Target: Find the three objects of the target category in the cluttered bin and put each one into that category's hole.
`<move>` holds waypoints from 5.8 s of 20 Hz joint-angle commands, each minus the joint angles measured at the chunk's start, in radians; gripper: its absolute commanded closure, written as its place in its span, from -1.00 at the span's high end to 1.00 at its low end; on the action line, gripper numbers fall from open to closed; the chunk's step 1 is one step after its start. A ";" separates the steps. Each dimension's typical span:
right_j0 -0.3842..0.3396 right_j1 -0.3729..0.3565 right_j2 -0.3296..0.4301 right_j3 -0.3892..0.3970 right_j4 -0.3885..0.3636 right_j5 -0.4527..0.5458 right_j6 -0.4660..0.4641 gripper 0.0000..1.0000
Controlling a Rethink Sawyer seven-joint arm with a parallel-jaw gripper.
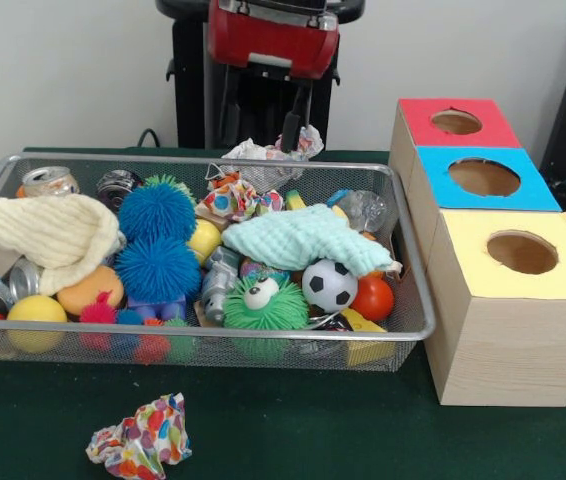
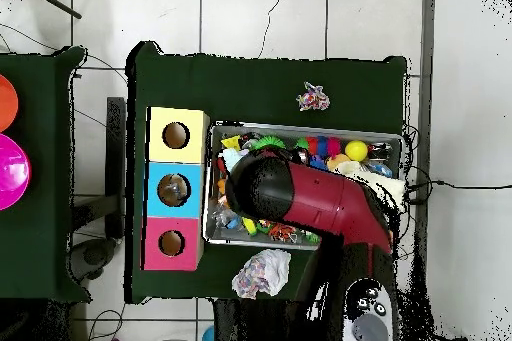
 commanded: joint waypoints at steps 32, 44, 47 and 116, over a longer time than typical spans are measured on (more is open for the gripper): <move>-0.186 -0.038 0.416 0.055 -0.368 0.025 -0.049 1.00; -0.146 0.009 0.390 0.042 -0.461 -0.026 -0.020 1.00; -0.152 0.013 0.392 0.051 -0.472 -0.043 -0.008 1.00; -0.131 -0.062 0.340 0.311 -0.500 -0.258 0.158 1.00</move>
